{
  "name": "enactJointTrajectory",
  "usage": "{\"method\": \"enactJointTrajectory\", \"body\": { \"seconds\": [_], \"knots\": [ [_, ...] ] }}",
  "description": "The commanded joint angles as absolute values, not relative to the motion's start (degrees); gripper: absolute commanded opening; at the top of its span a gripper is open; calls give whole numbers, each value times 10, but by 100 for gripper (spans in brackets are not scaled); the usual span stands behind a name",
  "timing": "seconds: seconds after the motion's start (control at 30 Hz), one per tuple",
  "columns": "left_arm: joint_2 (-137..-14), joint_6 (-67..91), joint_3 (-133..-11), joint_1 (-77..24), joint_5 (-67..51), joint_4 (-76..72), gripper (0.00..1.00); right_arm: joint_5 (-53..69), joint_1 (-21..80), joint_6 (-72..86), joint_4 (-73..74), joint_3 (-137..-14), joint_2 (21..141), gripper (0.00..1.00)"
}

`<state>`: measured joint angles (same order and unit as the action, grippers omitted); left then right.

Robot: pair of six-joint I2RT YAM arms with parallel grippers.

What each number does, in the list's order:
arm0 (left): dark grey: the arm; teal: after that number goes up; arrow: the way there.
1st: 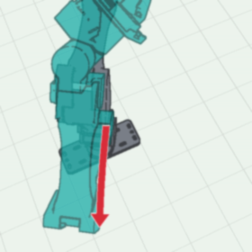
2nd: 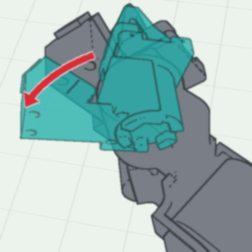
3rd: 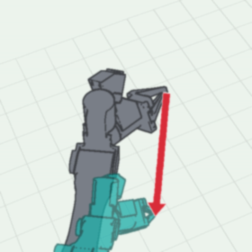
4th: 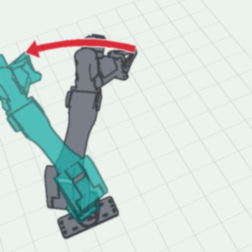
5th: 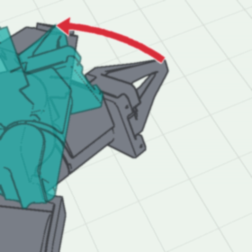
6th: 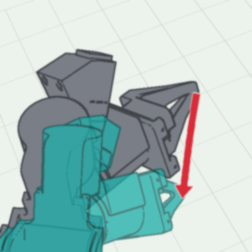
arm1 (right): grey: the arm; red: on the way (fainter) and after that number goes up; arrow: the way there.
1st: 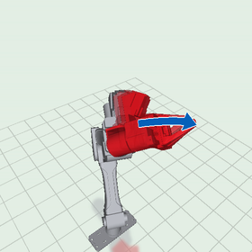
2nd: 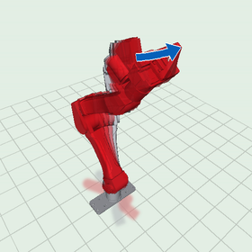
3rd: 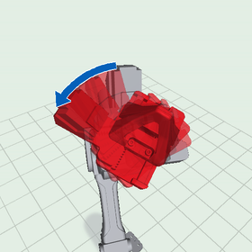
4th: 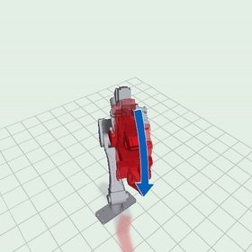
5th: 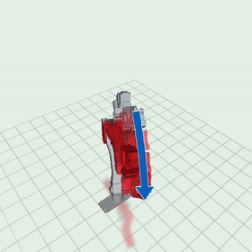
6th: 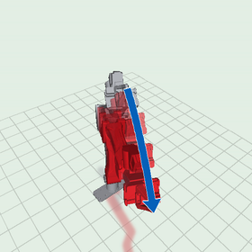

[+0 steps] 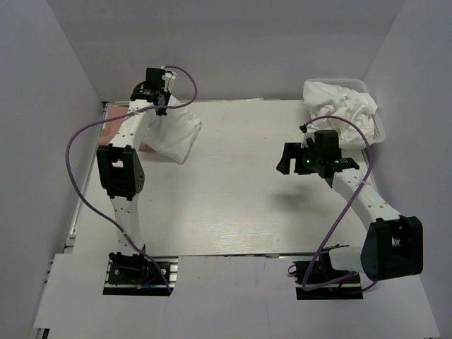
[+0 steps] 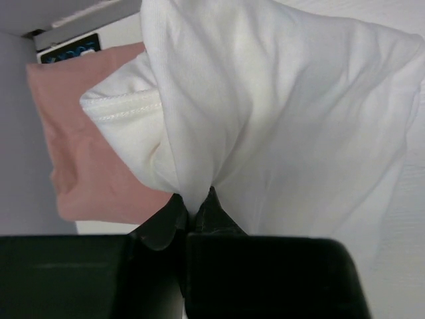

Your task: Fold and stack the t-shirts

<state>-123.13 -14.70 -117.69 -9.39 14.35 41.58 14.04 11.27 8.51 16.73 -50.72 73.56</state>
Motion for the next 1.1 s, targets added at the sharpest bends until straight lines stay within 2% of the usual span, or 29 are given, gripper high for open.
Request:
{"method": "enactJointTrajectory", "body": {
  "seconds": [0.0,0.47,1.07],
  "knots": [
    [-1183,-185,-1214,-76,141,383,0,127,112,77,176,-528,727,90],
    [-1172,-182,-1282,-11,99,377,0,126,112,76,175,-548,750,90],
    [-1138,-171,-1282,10,86,399,0,117,112,82,176,-552,715,90]
  ]
}}
